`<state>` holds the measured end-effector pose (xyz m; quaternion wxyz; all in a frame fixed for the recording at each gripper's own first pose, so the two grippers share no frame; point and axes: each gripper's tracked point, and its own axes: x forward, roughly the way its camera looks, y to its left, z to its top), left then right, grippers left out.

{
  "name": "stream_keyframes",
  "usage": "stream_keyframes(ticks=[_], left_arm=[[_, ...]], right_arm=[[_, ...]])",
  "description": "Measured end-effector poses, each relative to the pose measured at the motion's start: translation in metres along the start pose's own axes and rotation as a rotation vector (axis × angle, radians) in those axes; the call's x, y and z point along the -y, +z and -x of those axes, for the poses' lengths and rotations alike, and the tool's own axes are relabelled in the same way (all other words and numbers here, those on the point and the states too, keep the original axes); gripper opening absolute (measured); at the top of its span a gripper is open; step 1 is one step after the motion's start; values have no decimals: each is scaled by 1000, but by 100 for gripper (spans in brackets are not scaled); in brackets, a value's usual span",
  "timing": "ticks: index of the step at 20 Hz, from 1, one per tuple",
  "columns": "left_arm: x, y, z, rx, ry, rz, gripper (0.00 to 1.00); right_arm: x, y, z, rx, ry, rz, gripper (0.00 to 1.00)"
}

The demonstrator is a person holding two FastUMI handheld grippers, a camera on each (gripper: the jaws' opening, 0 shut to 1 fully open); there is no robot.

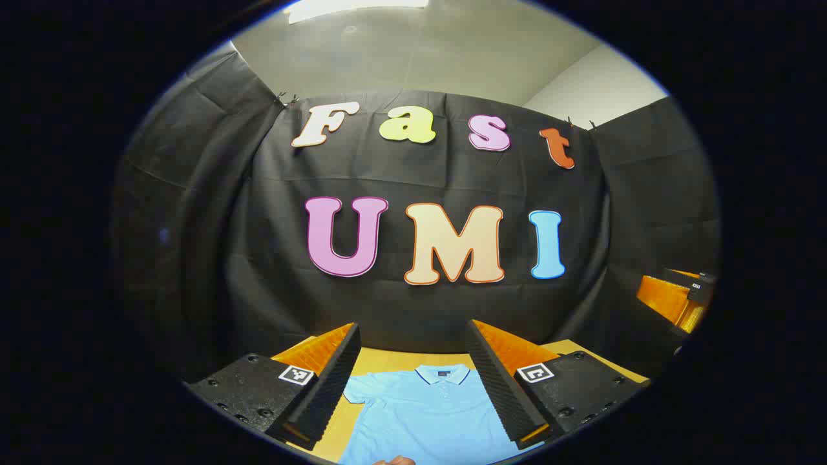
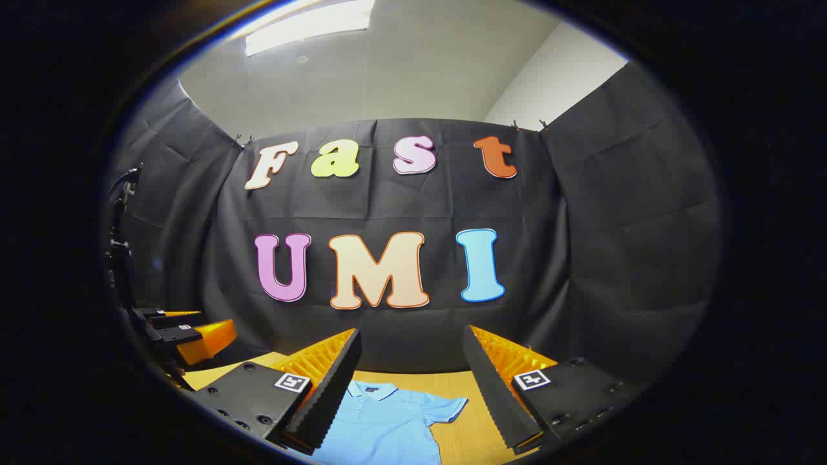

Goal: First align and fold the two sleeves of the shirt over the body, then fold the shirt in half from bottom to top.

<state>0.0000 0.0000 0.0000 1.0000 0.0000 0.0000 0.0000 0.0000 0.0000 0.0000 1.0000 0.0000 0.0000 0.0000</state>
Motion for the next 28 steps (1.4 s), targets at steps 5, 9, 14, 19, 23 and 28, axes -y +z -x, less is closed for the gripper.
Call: stream_keyframes(ticks=[5,9,14,19,23,28], left_arm=[[-5,0,-5,4,2,-2,100],[-8,-7,-14,-10,-10,2,97],[-14,-15,-24,-26,-16,10,98],[-21,-20,-38,-28,-22,15,98],[-33,-22,-50,-23,-7,16,98],[-52,-28,-65,-35,13,11,98]], right_arm=[[-3,1,-5,1,2,15,98],[-9,-4,-13,-5,-2,41,98],[-19,-13,-25,-20,-3,50,98],[-30,-26,-51,-39,8,51,98],[-18,-51,-86,-87,-23,61,99],[14,-103,-142,-158,-86,111,98]])
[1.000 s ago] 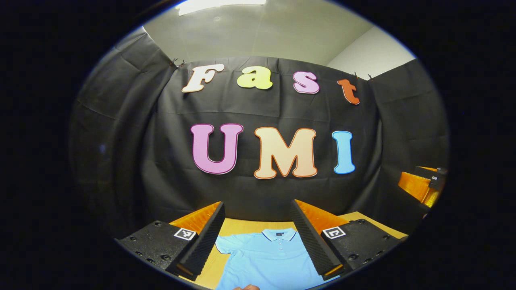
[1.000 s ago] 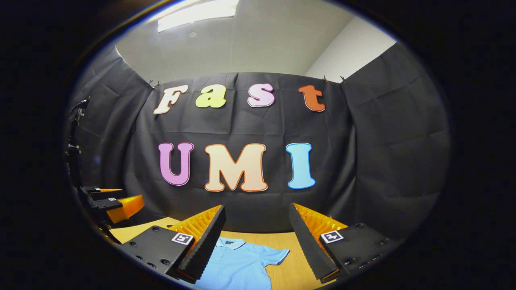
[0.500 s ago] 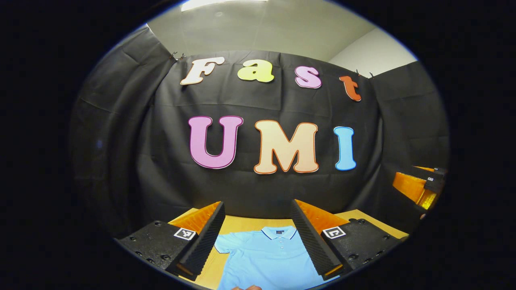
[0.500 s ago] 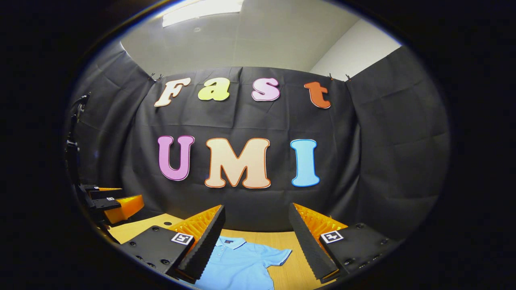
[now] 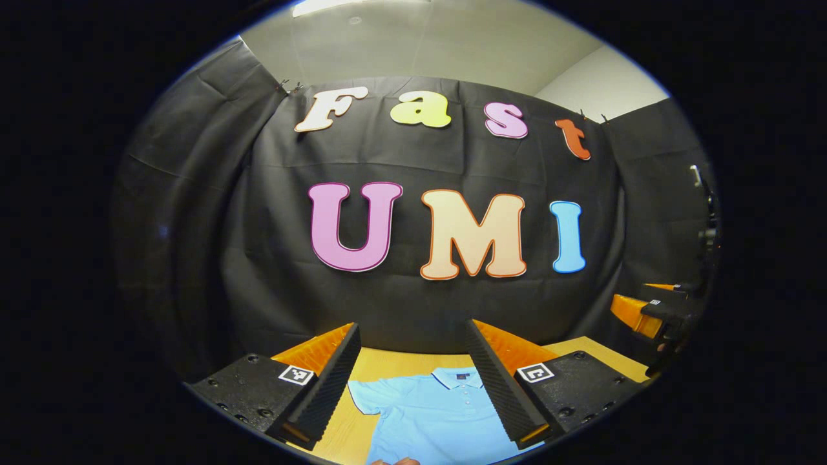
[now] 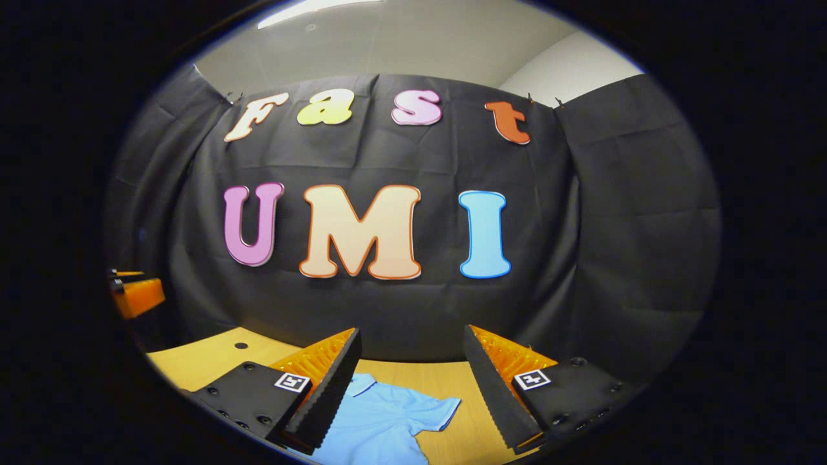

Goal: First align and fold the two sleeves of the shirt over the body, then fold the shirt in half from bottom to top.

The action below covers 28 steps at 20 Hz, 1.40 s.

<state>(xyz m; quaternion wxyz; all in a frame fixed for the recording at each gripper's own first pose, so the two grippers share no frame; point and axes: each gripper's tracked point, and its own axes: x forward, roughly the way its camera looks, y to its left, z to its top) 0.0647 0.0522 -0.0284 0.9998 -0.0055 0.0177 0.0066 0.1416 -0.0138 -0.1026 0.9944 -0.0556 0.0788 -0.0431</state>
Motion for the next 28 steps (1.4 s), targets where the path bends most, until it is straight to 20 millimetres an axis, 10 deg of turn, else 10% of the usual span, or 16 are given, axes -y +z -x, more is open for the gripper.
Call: stream_keyframes(ticks=[14,20,28], left_arm=[[-53,-30,-40,-62,48,-16,98],[-68,-53,-57,-118,62,-10,98],[-75,-81,-70,-182,80,13,98]], right_arm=[[26,-213,-132,-417,-132,-17,99],[57,-308,-144,-657,-231,-37,99],[50,-359,-135,-807,-209,-58,94]])
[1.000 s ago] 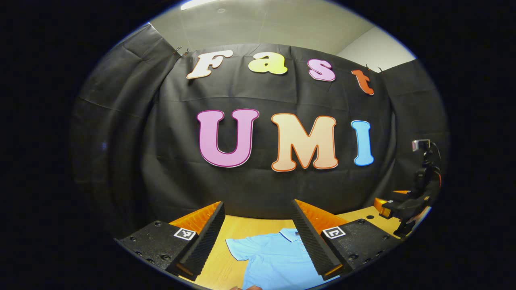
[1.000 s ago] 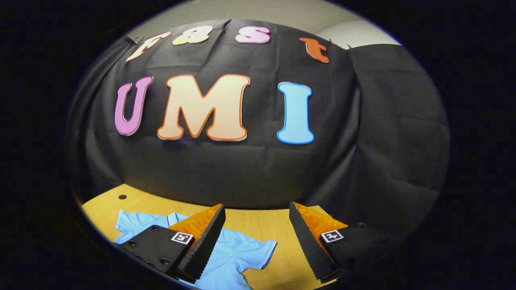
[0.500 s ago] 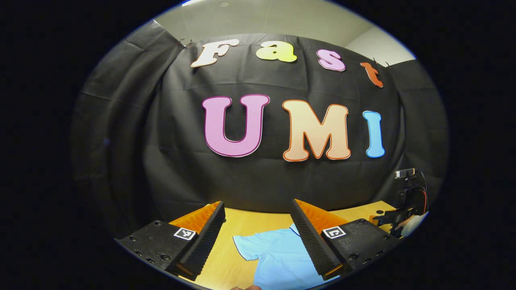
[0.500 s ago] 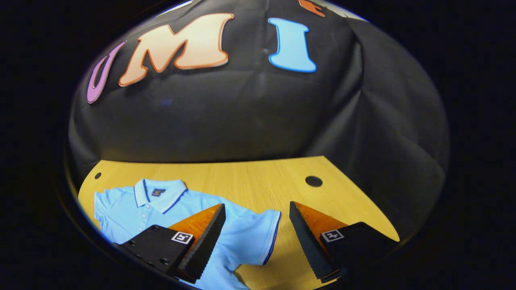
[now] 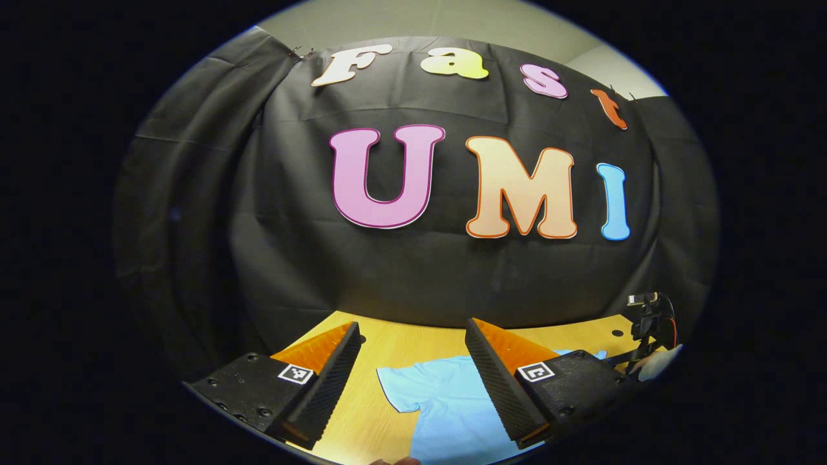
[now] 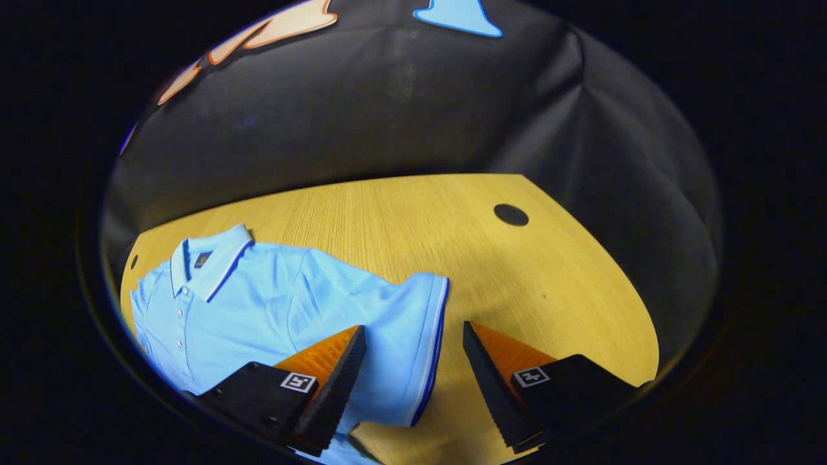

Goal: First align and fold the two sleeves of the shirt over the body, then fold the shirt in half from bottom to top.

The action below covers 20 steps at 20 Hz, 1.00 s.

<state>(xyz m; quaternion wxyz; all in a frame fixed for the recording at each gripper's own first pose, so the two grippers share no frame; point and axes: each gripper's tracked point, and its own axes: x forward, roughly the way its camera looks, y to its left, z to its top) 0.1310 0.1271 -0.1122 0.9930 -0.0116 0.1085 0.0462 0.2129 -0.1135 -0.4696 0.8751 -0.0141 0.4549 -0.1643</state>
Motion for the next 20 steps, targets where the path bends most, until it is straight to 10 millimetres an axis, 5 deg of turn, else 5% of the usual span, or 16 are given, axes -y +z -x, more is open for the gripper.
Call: stream_keyframes(ticks=[2,6,7,14,17,20], left_arm=[[1,-3,0,-14,-3,4,98],[-3,-7,-1,-28,0,8,98],[-5,-8,-1,-28,3,7,98],[-12,-10,-2,-35,15,2,98],[-13,-15,-1,-47,15,14,99],[-16,-22,-4,-74,16,24,99]], right_arm=[[-12,-3,2,-20,44,-23,81],[-26,-2,2,12,70,16,15],[-32,2,6,18,90,15,6],[-114,63,52,153,294,-62,6],[-161,59,65,149,380,-63,6],[-197,33,65,113,418,-27,6]])
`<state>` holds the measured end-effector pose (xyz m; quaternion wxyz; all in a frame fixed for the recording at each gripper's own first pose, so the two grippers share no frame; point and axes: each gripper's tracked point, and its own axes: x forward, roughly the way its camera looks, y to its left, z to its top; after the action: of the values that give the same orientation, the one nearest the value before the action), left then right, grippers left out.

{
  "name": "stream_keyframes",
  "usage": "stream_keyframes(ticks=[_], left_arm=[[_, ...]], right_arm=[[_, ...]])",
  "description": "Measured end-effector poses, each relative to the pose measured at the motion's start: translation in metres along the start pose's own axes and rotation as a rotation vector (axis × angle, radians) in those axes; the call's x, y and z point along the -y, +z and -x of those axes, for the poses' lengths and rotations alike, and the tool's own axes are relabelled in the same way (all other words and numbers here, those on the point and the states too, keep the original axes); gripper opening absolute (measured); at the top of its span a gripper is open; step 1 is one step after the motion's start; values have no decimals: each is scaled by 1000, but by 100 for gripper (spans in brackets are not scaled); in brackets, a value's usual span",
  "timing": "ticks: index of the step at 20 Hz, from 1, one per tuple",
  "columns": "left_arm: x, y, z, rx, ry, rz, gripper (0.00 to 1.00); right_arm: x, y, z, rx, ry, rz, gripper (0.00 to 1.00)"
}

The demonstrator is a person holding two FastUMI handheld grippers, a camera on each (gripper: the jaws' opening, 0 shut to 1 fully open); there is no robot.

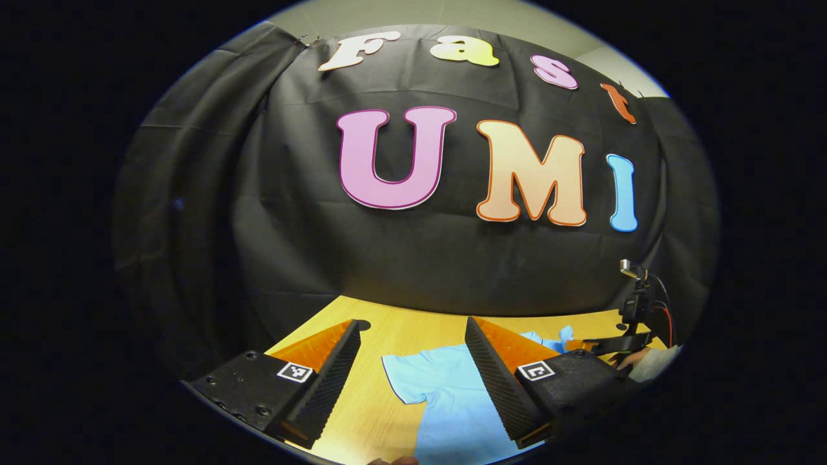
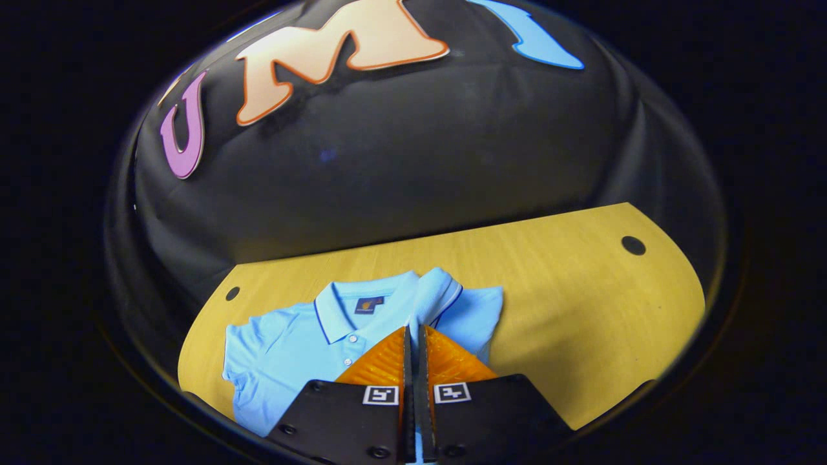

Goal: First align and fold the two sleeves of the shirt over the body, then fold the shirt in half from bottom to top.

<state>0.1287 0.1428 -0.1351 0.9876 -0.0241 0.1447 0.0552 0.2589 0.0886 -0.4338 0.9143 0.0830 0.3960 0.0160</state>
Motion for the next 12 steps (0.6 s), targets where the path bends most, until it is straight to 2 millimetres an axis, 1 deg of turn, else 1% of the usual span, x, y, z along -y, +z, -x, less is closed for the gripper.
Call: stream_keyframes(ticks=[2,4,5,6,8,9,10,11,12], left_arm=[[-4,-6,-5,-12,1,9,99],[-8,-15,-14,-27,-1,26,99],[-12,-21,-19,-37,3,33,99],[-16,-28,-27,-49,9,37,99],[-23,-46,-41,-83,19,28,99],[-27,-55,-50,-94,21,23,99],[-29,-64,-59,-108,19,24,99],[-31,-75,-68,-127,22,25,99],[-33,-87,-77,-149,26,24,99]], right_arm=[[-12,-19,-6,-43,18,11,6],[-23,-36,-7,-83,42,28,5],[-26,-38,-4,-88,59,43,10],[-31,-38,2,-80,73,63,19],[-28,-27,13,-30,63,135,70],[-28,-19,24,-7,68,162,95],[-28,-17,33,7,73,181,100],[-27,-14,43,16,77,189,98],[-25,-12,54,25,75,191,94]])
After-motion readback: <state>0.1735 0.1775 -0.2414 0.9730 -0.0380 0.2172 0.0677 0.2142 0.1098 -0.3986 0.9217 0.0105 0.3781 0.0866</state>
